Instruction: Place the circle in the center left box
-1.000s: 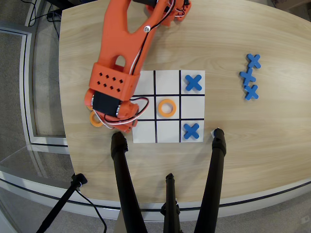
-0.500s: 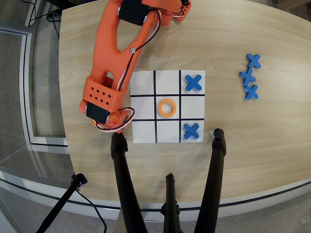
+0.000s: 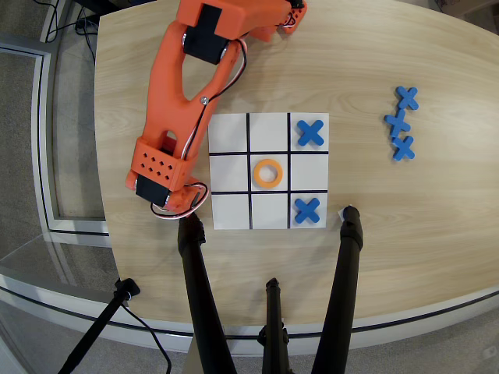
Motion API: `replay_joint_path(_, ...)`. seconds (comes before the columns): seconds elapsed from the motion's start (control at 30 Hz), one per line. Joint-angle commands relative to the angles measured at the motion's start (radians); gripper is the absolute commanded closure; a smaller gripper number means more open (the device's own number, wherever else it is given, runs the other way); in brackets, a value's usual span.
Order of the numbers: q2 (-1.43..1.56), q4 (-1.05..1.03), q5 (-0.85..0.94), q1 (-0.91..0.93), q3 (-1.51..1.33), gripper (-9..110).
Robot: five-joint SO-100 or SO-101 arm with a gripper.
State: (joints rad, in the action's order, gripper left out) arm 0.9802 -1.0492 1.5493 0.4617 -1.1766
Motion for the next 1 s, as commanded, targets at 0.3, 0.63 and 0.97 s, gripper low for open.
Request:
replay_joint_path(0.3,-0.054,-0.011,-0.008,0.005,0.061,86)
replay_joint_path(0.63,-0.100,-0.083,-0.012,0.008,0.063,86)
replay_joint_path(0.97,-0.115,-0.137,-0.057,-0.003,0.078,98)
